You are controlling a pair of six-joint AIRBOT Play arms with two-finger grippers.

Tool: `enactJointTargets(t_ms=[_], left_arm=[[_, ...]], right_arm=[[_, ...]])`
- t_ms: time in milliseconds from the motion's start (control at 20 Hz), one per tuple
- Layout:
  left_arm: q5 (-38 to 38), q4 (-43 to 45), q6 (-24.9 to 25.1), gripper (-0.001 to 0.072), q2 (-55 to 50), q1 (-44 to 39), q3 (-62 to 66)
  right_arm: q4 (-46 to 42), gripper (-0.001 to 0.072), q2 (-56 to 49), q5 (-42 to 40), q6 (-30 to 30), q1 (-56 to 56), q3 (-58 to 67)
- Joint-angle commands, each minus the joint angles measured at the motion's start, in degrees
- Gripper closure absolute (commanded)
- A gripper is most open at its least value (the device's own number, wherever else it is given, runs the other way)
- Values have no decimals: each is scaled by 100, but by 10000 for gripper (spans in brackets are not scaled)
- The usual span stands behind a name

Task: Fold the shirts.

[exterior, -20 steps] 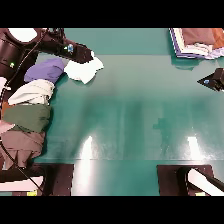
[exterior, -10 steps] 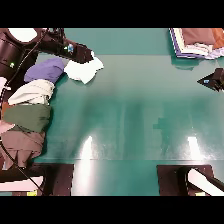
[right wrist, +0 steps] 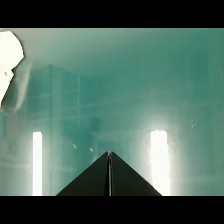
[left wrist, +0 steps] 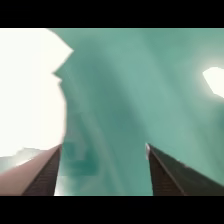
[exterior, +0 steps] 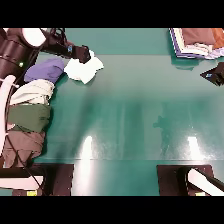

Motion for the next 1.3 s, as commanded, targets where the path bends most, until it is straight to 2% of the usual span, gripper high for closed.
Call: enactJointTargets(t_ms=[0,100,200,450,500,550,600,650,800,850,900,1050,1100,1250], left_arm=[[442,861,-800,86,-688,507,2],[647,509,-940,86,-1176,938,2],[966,-94,-866,86,-1624,1224,2],[1530,-669,-90,88,-2299,1204,17],[1615,-669,-79,122,-2312,1202,20],[1652,-721,-76,323,-2295,1202,35],[1563,-750,-76,555,-2271,1202,153],[1344,-745,-57,677,-2249,1202,380],[210,-826,332,685,-2249,1145,1790],[-186,-942,586,685,-2194,1060,2400],[-267,-1311,922,685,-1928,966,2634],[-304,-3003,2524,685,-691,560,2212],[-592,-3257,2820,684,-262,376,2002],[-1797,-3217,2903,684,546,-157,1589]], right_arm=[[17,698,-2,-24,4,4,-2],[17,698,-4,42,4,7,-2],[17,698,-4,85,2,4,-2],[17,698,-2,111,4,4,-2],[20,698,-2,111,4,7,-2],[20,698,-2,107,4,4,0],[20,698,-2,90,2,4,0],[22,698,0,44,2,4,7],[15,698,-2,42,2,4,448],[15,698,-2,46,2,4,756],[15,698,-2,66,2,4,1060],[13,698,-2,87,2,4,1996],[13,698,0,96,2,4,2238],[15,698,-2,382,2,7,2881]])
